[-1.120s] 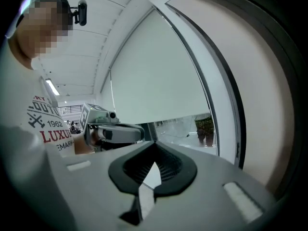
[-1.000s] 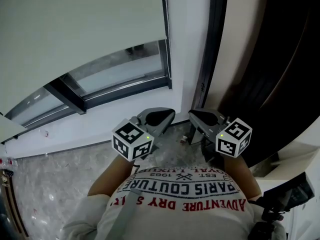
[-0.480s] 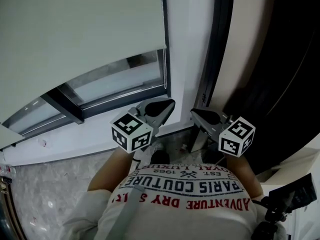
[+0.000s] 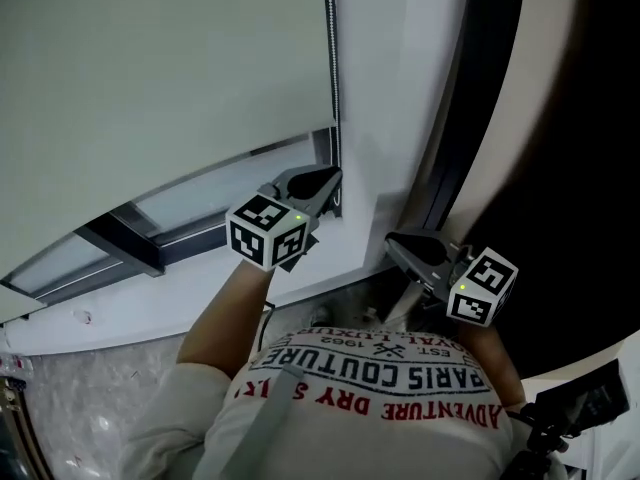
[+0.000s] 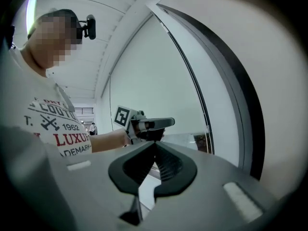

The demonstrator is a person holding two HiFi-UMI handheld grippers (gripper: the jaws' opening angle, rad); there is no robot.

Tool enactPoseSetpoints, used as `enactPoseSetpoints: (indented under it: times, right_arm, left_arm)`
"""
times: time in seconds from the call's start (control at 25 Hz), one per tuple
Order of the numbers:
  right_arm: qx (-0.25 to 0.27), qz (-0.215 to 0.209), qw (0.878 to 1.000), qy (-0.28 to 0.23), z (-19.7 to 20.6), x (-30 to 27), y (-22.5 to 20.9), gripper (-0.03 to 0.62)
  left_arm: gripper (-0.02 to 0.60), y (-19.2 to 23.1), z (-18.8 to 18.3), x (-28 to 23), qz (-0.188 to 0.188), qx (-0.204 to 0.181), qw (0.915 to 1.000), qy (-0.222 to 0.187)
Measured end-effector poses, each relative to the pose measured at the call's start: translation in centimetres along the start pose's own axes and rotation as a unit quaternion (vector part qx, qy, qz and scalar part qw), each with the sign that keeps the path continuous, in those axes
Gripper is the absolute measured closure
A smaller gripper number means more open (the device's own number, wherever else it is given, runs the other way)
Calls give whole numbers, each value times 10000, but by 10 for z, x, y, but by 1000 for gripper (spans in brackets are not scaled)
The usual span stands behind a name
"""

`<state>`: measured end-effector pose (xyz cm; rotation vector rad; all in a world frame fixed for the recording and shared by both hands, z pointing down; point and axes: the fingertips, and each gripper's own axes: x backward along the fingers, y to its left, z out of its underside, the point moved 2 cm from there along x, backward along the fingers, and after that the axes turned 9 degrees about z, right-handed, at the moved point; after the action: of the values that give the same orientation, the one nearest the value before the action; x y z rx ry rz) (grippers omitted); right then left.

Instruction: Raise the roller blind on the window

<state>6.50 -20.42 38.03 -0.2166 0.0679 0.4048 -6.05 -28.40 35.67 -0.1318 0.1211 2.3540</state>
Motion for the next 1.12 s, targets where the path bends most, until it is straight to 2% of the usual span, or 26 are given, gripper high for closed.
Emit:
enactPoseSetpoints:
  times: [0.28, 0.48, 0.6, 0.96, 1.12]
  right_arm:
    - [156, 198, 9997, -74, -16, -5, -9, 591]
    - [219, 352, 9991, -47, -14, -4, -16, 591]
    - [185, 470, 9987, 13, -12, -2, -24, 591]
    - [57, 793, 9968, 62, -6, 11, -38, 591]
    - [-70, 862, 9962, 45, -3, 14, -41, 591]
  left_arm:
    - [578, 69, -27, -38, -275, -157, 9995, 12]
    - [489, 101, -33, -67, -295, -56, 9995, -2]
    - [474, 113, -31, -84, -324, -86, 9994, 59]
    - [478, 135, -26, -121, -223, -8, 9996, 181]
    - [574, 137, -26, -123, -211, 46, 9996, 160]
